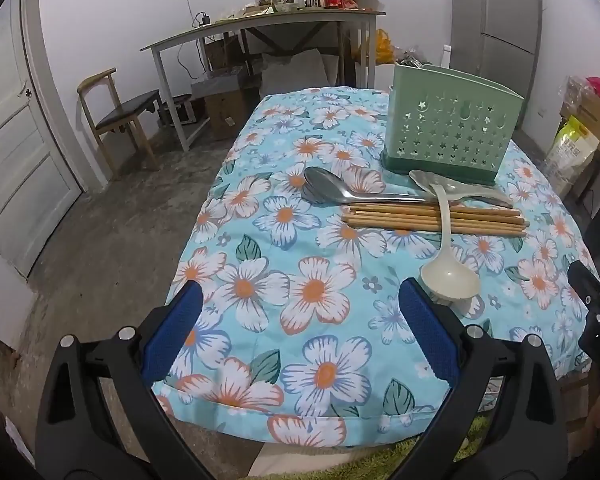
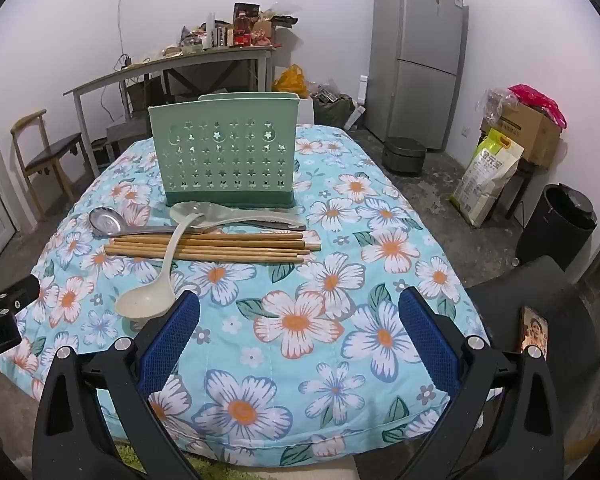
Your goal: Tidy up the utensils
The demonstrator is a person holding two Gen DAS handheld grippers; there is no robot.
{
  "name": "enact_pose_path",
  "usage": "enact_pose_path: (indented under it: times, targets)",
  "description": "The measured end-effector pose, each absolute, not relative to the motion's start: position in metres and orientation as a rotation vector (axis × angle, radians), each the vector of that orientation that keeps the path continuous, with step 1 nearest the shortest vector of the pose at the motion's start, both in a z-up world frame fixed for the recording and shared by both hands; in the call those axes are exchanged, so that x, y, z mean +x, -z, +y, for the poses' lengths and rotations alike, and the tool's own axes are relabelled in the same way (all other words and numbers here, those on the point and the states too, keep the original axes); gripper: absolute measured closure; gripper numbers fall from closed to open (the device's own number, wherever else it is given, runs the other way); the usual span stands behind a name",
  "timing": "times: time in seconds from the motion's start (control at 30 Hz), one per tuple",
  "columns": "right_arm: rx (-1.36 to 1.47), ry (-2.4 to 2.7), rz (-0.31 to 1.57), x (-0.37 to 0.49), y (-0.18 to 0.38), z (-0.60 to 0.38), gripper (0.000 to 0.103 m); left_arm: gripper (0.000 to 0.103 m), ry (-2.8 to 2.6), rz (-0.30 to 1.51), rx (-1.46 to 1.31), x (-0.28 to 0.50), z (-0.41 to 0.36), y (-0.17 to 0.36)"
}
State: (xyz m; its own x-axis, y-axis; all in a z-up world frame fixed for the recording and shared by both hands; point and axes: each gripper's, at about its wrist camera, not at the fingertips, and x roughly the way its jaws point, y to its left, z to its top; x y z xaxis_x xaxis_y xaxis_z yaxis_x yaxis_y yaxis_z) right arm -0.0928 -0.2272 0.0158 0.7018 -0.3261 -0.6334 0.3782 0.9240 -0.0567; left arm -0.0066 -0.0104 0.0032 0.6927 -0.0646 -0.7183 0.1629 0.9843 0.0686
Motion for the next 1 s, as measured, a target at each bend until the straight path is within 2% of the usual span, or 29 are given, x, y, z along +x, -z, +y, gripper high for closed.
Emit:
enact_pose_path:
  times: [1.0]
  targets:
    - [0.088,0.397,0.681,-0.0929,-0.0214,-0.2285,0.006,0.008,0.095,0.771,0.114,-0.0046,-0.0036,-0.0105]
